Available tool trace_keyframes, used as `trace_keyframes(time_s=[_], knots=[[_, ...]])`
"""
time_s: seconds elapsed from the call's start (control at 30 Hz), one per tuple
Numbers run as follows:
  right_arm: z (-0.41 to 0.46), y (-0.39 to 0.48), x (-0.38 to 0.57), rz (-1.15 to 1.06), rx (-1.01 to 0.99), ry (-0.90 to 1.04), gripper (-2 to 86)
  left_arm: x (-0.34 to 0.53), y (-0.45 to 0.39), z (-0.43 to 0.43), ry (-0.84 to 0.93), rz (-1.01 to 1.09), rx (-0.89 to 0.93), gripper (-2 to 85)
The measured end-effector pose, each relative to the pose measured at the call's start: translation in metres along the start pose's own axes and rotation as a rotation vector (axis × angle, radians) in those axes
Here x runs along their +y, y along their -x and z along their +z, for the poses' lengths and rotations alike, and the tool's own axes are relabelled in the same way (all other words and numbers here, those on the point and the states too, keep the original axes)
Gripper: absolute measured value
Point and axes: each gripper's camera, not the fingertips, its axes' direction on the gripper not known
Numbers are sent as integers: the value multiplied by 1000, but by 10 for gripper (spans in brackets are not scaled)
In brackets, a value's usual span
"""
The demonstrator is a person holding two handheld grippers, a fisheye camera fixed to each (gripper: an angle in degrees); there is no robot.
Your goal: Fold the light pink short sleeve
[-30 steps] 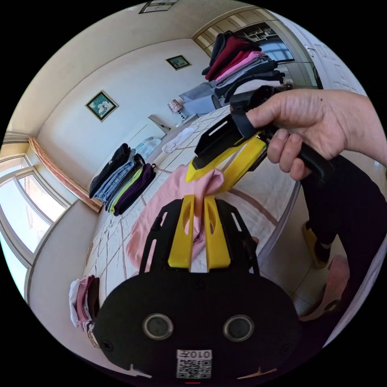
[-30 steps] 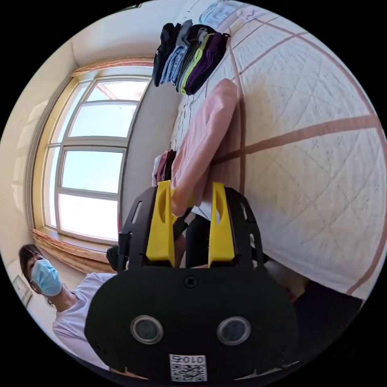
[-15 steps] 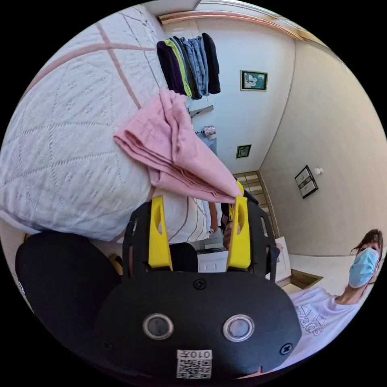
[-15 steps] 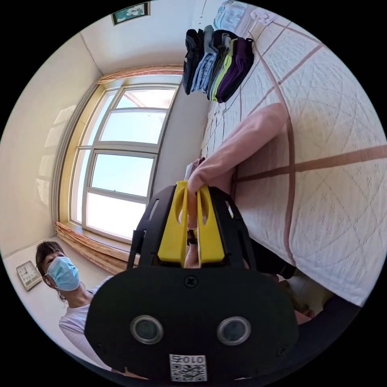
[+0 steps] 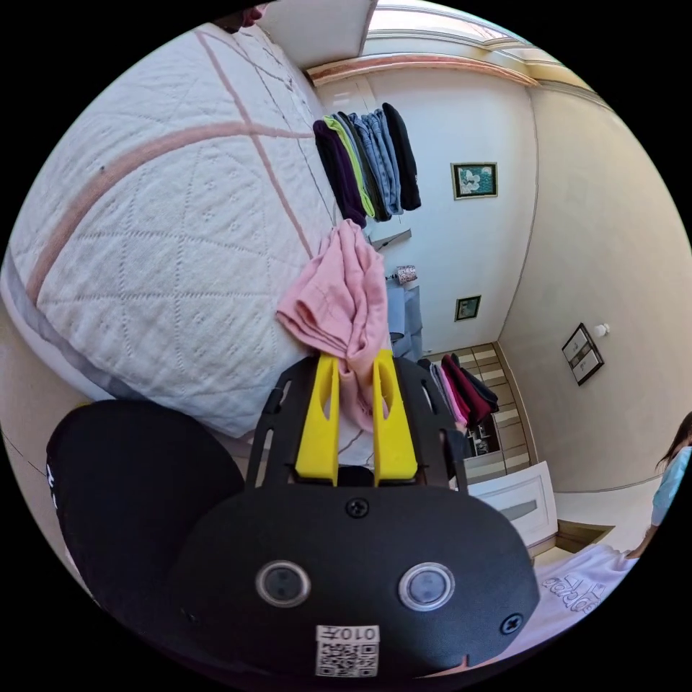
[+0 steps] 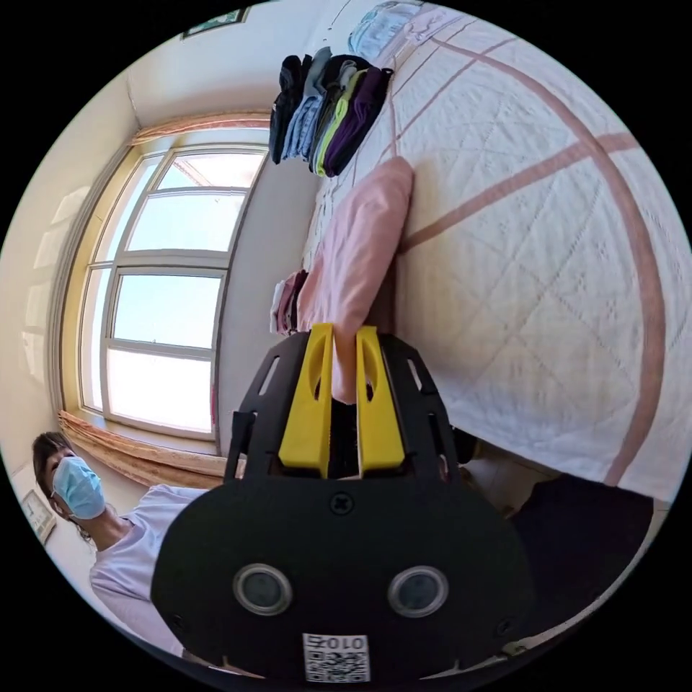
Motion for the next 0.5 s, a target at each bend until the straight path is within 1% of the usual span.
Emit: trace_keyframes(time_s=[0.13, 0.23, 0.3, 0.4, 0.5], knots=[[16, -25, -3, 13, -44, -18, 70, -13, -16, -11, 30, 88, -54, 84], [41, -27, -10, -3, -49, 40, 59, -19, -19, -19, 37, 100, -50, 83], [44, -17, -7, -29, 0, 9, 54, -24, -20, -27, 45, 113, -40, 83], [53, 9, -5, -74, 93, 21, 52, -32, -30, -44, 47, 156, -19, 84], [64, 54, -6, -174, 134, 40, 51, -42, -45, -76, 8, 181, 53, 88]])
